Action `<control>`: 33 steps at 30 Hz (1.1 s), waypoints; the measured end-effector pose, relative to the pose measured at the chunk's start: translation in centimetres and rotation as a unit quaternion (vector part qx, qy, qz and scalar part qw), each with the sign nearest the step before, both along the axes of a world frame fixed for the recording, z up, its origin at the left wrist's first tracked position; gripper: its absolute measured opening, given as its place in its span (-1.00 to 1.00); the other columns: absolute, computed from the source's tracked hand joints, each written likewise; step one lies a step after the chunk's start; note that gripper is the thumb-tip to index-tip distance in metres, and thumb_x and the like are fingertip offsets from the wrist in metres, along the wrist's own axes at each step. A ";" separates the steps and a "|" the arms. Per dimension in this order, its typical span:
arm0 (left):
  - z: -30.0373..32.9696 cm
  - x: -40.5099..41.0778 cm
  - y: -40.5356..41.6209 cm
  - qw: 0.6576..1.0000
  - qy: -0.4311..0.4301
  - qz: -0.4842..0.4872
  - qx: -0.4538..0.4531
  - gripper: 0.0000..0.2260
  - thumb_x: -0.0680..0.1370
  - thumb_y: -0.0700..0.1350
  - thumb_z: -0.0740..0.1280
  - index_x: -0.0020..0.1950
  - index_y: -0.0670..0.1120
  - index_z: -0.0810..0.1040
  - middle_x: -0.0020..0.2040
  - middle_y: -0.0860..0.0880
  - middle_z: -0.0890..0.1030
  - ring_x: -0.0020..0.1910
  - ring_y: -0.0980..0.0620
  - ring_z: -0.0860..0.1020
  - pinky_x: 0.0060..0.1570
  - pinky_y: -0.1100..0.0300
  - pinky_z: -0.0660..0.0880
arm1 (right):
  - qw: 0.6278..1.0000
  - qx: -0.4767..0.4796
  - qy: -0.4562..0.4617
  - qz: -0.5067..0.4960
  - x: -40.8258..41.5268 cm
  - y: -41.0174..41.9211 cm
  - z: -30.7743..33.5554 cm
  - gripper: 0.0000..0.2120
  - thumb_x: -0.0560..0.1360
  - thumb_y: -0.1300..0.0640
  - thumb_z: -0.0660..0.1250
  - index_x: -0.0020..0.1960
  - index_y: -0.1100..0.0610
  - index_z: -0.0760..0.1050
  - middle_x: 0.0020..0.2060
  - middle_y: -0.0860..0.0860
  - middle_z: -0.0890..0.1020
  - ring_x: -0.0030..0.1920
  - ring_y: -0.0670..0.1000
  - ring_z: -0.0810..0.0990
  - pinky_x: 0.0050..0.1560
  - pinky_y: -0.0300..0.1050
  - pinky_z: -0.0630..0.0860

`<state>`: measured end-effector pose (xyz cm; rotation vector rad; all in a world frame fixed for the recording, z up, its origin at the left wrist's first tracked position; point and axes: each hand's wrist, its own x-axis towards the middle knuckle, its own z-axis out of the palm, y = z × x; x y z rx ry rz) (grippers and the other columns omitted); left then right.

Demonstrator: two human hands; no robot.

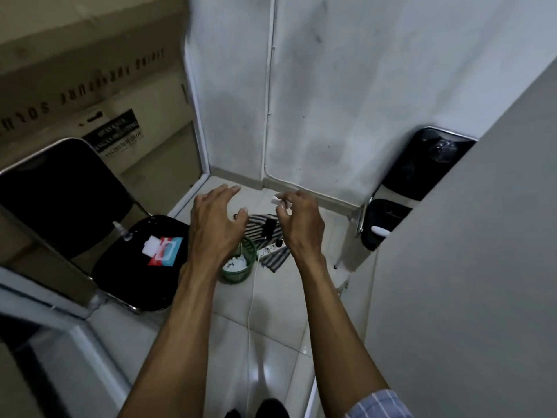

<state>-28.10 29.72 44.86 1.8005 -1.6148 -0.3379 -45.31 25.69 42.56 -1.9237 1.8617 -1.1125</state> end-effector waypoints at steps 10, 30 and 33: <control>-7.3 -0.7 -13.9 0.999 0.034 0.005 0.040 -0.58 0.59 -0.05 0.39 0.46 0.02 0.54 0.46 -0.03 0.54 0.47 -0.06 0.42 0.48 0.03 0.32 | 0.995 0.049 -0.009 0.084 -1.8 -11.7 -5.7 -0.79 0.62 0.08 0.31 0.18 0.01 0.66 0.02 -0.09 0.59 0.04 -0.07 0.48 -0.02 -0.04 0.50; -41.9 4.7 -25.0 0.976 0.098 -0.002 0.196 -0.69 0.56 -0.04 0.30 0.23 -0.11 0.64 0.14 -0.06 0.64 0.10 0.08 0.53 0.11 0.31 0.43 | 0.959 0.209 -0.152 0.113 6.8 -24.8 -40.1 -0.83 0.59 0.29 0.35 0.08 0.08 0.65 -0.07 -0.04 0.64 -0.06 -0.19 0.55 -0.06 -0.30 0.46; -50.5 5.7 -24.8 0.970 0.085 -0.006 0.226 -0.75 0.61 -0.11 0.38 0.27 -0.09 0.64 0.18 -0.05 0.63 0.13 0.07 0.54 0.10 0.38 0.36 | 0.954 0.243 -0.139 0.111 7.6 -25.7 -48.5 -0.84 0.59 0.29 0.34 0.06 0.08 0.63 -0.07 -0.01 0.60 -0.07 -0.13 0.53 -0.08 -0.12 0.52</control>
